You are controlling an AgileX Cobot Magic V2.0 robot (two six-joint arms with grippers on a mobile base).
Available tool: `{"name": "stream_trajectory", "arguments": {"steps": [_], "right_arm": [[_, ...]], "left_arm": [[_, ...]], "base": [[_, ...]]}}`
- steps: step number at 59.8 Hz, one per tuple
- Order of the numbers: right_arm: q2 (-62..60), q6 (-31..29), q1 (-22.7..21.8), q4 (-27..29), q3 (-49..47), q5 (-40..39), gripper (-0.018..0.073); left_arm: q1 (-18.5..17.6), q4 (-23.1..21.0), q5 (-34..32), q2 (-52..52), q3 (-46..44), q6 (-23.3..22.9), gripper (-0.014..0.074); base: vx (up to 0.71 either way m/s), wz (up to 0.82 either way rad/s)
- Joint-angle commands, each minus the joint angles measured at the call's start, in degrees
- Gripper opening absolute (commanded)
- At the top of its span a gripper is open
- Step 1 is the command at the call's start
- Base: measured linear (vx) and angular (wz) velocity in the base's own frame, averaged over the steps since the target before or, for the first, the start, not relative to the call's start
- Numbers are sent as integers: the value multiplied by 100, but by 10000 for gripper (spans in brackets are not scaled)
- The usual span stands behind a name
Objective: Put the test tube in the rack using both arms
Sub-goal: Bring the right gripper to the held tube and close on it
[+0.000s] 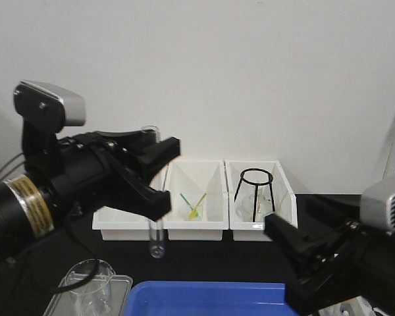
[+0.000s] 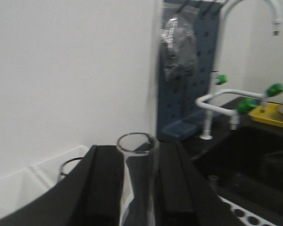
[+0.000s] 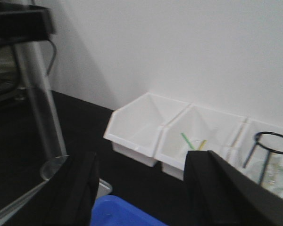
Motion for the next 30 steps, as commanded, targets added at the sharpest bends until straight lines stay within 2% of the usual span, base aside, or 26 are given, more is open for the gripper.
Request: {"name": "stream_trajectory", "arguments": {"steps": [1,5,13,30], "right_arm": [[7,104,396,136,-171,-662,456],[40,170,557,136,-171,-669,456],[45,170,651,129,-171,-704,456],[45,190,651,129,-171,-705,456]], "left_arm": [[-227,541,-782,-41,-210,-697,-7],[-332,718,-923,25,-210,-884,-7],[-513,773,-1024,108,-210,-1234,-7],[-972,776,-1272,253,-210,-1260,-7]], "base": [[0,0],[0,0],[0,0],[0,0]]}}
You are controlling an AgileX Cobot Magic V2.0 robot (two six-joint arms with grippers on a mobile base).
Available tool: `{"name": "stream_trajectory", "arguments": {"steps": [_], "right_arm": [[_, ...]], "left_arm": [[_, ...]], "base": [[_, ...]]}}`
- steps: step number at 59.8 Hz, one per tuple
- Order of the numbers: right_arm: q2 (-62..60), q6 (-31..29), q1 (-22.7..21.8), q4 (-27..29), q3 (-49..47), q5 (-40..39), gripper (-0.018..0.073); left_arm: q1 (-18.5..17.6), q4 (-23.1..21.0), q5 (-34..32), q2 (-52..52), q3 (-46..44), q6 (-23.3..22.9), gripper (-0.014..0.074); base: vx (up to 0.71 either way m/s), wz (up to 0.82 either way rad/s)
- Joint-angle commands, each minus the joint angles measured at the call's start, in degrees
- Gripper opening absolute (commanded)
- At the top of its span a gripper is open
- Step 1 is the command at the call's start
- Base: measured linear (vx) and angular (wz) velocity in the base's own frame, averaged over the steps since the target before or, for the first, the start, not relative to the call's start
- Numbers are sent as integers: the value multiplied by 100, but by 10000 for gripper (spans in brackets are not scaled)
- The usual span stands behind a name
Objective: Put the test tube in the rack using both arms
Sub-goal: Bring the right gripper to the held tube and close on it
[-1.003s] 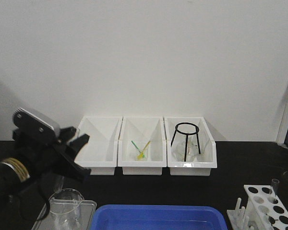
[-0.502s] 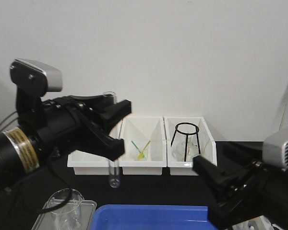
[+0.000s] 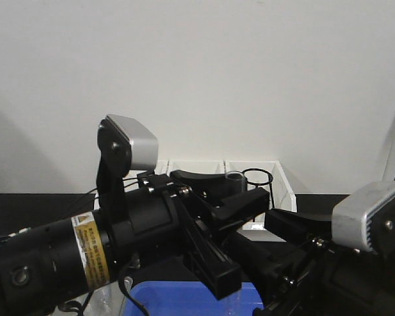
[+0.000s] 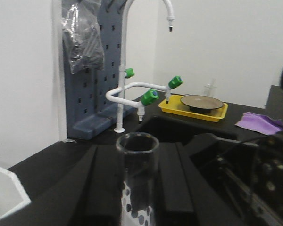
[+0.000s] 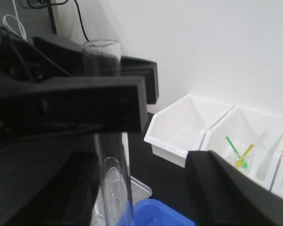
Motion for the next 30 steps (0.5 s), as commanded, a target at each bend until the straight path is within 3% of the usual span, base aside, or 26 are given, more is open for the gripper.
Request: {"name": "stream_trajectory", "arguments": {"steps": [1,16,23,30], "right_arm": [[-53,-1,7,-7,-171,-510,456],[-53,0,7,-7,-171,-505,397],[-58,4,7,-7,-171,-514,249],[-58,4,7,-7,-171,-617,38]], "left_arm": [[-162,-180,-360,-139,-210,-56,-7],[-357,-180,-352,-125,-210,-56,-7],[-380,-180,-333,-125,-210,-56,-7],[-380,-180,-334,-125,-210,-56,-5]], "base": [[0,0],[0,0],[0,0],[0,0]]}}
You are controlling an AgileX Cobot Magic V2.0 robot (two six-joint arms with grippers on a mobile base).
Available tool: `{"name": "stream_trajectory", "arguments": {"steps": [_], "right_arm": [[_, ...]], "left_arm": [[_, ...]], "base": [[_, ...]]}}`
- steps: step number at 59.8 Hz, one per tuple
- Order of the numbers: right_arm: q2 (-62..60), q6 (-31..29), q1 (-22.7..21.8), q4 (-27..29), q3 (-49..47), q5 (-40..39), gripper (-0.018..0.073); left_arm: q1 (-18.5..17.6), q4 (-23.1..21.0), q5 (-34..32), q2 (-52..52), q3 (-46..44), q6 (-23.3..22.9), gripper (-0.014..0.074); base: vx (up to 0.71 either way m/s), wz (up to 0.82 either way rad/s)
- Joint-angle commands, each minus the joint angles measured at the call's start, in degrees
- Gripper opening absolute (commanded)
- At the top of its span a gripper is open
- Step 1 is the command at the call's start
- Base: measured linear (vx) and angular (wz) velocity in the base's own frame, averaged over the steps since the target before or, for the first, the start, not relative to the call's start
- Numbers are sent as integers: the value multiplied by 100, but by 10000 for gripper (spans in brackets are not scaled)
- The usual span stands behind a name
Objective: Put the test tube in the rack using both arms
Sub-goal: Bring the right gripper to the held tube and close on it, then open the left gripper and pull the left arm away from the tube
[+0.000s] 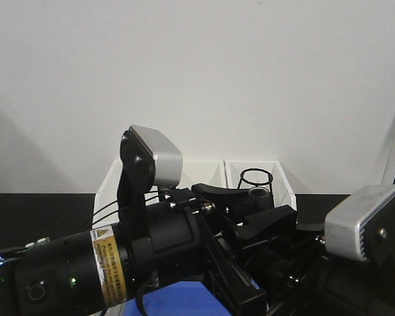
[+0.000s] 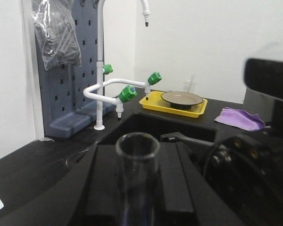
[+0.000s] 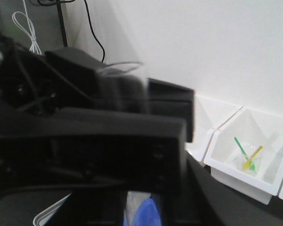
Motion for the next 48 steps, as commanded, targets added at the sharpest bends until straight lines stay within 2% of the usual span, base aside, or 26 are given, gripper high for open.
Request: {"name": "stream_trajectory", "arguments": {"steps": [1,3,8,16,33,42,48], "right_arm": [[-58,9,-61,46,-178,-641,14],[-58,9,-61,46,-178,-674,-15],[-58,9,-61,46,-178,-725,-13],[-58,9,-61,46,-178,-694,-12],[-58,9,-61,46,-178,-638,-12],[-58,2,-61,46,-178,-632,-12],[-58,-3,-61,46,-178,-625,-10]], "left_arm": [[-62,-154,-345,-199,-194,-39,-5],[-62,-154,-345,-199,-194,-39,-4],[-62,-154,-335,-199,-194,-39,2],[-62,-154,-358,-199,-194,-2,64],[-62,-154,-419,-218,-207,-2,443],[-50,-154,-209,-361,-445,5,543],[-50,-133,169,-549,-765,12,547]], "base": [[0,0],[0,0],[0,0],[0,0],[0,0],[0,0],[0,0]]}}
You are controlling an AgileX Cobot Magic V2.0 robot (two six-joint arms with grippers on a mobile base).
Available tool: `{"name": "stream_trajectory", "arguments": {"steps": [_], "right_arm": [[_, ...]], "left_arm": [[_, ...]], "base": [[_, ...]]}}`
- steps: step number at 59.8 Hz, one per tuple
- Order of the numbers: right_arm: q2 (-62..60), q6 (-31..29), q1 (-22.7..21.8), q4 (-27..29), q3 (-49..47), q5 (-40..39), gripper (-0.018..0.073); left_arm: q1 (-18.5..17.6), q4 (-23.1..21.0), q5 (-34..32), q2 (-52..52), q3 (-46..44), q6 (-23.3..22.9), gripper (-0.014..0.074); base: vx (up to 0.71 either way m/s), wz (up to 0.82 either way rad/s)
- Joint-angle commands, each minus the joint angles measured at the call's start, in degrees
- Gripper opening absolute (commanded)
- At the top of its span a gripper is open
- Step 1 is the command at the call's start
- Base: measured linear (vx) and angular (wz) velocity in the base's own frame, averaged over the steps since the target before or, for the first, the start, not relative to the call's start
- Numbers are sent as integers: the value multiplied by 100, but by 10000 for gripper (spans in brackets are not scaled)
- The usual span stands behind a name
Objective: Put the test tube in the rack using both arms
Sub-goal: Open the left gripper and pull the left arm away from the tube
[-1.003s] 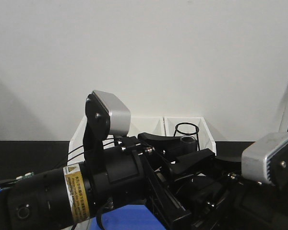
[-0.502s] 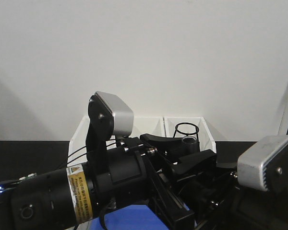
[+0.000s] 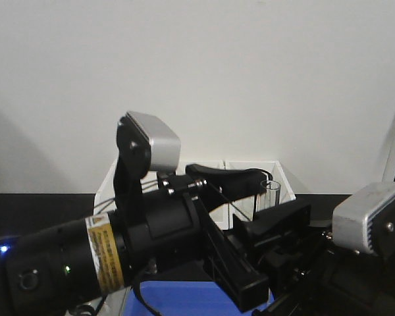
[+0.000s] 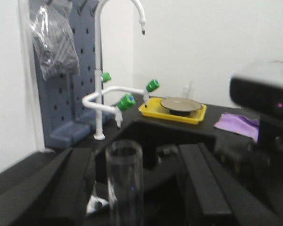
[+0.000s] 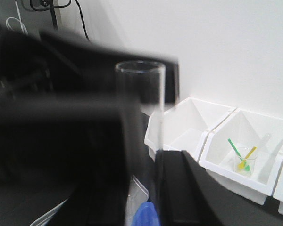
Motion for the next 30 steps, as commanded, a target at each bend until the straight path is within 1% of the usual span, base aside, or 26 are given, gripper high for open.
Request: {"name": "stream_trajectory", "arguments": {"steps": [1,5,6,7,10,11,14,15,17,21,23,24,25,30], "right_arm": [[-58,-36,-24,-9,-197,-524,-10],[-53,-170,-28,-9,-197,-436,-10],[-53,-242,-28,-9,-197,-403,-10],[-53,-351,-28,-9,-197,-368,-10],[-53,-698,-31,-9,-197,-294,-10],[-53,-822,-44,-9,-197,-252,-10],[-53,-1189,-119,6,-197,-227,-10],[-53,-1303,-175,35,-197,-227,-10],[-53,-1384,-276,110,-197,-245,-10],[-53,-1390,-732,480,-197,-358,-8],[-53,-1390,-950,576,-191,-438,-8],[-53,-1390,-1121,621,-178,-523,-7],[-59,-1397,-1239,628,-160,-600,-8],[-74,-1316,-2079,635,33,-1181,-8]], "left_arm": [[-50,-166,98,-447,-499,20,547],[-50,-140,682,-623,-679,96,538],[-50,-130,934,-685,-736,133,531],[-50,-87,1203,-746,-780,170,522],[-50,4,1743,-863,-836,292,496],[-50,45,2005,-919,-838,372,476],[-50,125,2496,-1034,-831,461,421],[-50,155,2753,-1061,-808,462,385],[-50,208,3062,-1130,-785,462,329],[-50,287,3497,-1250,-643,457,139],[-50,300,3595,-1301,-566,457,65],[-50,307,3619,-1343,-502,457,11],[-50,305,3634,-1365,-457,457,-9],[-50,305,3632,-1493,-140,457,-10]], "base": [[0,0],[0,0],[0,0],[0,0],[0,0],[0,0],[0,0],[0,0],[0,0],[0,0],[0,0],[0,0],[0,0],[0,0]]}}
